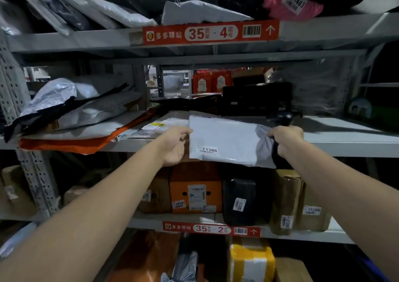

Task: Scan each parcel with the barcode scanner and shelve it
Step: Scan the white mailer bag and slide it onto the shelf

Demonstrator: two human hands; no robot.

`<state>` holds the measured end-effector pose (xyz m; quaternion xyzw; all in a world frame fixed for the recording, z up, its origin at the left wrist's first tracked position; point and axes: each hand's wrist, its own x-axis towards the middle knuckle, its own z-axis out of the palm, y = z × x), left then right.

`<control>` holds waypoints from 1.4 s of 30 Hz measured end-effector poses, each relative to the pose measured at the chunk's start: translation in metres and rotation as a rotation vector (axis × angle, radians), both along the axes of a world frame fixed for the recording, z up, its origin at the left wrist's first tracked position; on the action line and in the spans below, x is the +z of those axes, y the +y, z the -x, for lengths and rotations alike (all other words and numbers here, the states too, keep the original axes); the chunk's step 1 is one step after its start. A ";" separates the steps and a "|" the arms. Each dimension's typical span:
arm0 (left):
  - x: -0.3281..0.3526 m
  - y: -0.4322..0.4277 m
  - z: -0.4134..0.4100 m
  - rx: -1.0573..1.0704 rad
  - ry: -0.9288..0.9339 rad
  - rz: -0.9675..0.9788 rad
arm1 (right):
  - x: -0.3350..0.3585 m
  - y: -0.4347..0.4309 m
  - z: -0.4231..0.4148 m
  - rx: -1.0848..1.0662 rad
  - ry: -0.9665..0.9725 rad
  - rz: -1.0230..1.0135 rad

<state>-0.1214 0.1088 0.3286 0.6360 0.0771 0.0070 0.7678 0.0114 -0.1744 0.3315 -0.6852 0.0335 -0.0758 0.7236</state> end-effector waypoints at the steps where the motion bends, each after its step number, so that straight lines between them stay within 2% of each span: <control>1: -0.004 0.003 0.004 -0.044 0.008 -0.017 | 0.000 -0.001 -0.004 0.000 0.002 0.006; 4: -0.008 0.003 0.007 -0.100 0.044 -0.055 | 0.003 -0.001 -0.011 -0.010 0.041 -0.017; 6: -0.006 0.001 0.000 -0.035 0.056 -0.001 | 0.006 -0.001 -0.014 0.024 0.017 0.009; 12: 0.009 -0.008 -0.040 0.205 -0.015 0.118 | 0.000 -0.011 0.000 0.142 -0.169 0.145; 16: 0.022 -0.014 -0.058 0.247 -0.015 0.198 | -0.013 -0.020 0.025 0.075 -0.280 0.306; 19: 0.030 -0.016 -0.067 0.262 -0.030 0.270 | -0.018 -0.017 0.043 0.135 -0.344 0.321; 26: 0.037 -0.012 -0.070 0.321 -0.131 0.368 | -0.007 0.025 0.029 0.362 -0.249 0.181; 33: 0.033 -0.008 -0.051 0.308 -0.264 0.319 | 0.004 0.050 0.012 0.320 -0.218 0.322; 39: 0.009 -0.009 -0.037 0.273 -0.245 0.246 | -0.010 0.049 0.015 0.338 -0.187 0.418; 42: -0.009 -0.013 -0.023 0.246 -0.212 0.187 | -0.025 0.038 0.026 0.331 -0.193 0.348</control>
